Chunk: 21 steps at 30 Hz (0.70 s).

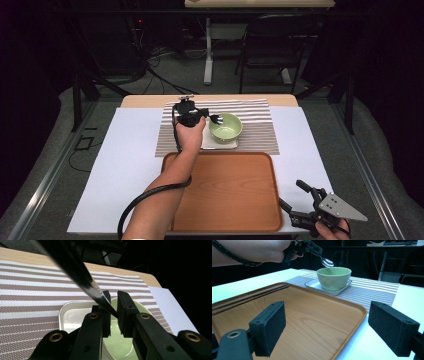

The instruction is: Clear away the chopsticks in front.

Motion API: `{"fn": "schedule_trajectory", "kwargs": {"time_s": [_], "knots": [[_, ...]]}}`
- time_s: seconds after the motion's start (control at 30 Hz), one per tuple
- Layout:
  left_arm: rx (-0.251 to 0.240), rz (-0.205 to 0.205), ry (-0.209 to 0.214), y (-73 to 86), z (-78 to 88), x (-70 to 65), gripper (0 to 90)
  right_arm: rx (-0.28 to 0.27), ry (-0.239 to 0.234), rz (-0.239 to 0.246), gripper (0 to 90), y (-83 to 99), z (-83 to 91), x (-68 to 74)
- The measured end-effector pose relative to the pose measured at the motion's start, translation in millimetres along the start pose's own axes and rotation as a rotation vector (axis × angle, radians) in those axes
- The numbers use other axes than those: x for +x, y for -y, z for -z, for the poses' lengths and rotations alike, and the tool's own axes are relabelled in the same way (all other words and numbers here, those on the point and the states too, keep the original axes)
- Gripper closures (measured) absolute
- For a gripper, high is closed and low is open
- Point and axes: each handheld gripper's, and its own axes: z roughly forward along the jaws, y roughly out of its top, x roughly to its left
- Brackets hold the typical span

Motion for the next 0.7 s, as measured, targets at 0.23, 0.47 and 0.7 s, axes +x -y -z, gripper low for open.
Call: {"fn": "schedule_trajectory", "kwargs": {"time_s": [0.23,0.47,0.7], "knots": [[0.010,0.001,0.008,-2.1,8.6,1.5,82.1,0.001,0.001,0.000,14.2,0.0,0.2,-0.1],[0.026,-0.005,0.042,-3.7,19.7,2.6,82.1,0.002,0.002,0.002,14.2,0.0,0.3,0.1],[0.064,-0.039,0.085,-3.4,35.9,2.7,82.1,0.002,0.003,0.004,14.2,0.0,0.3,0.2]]}}
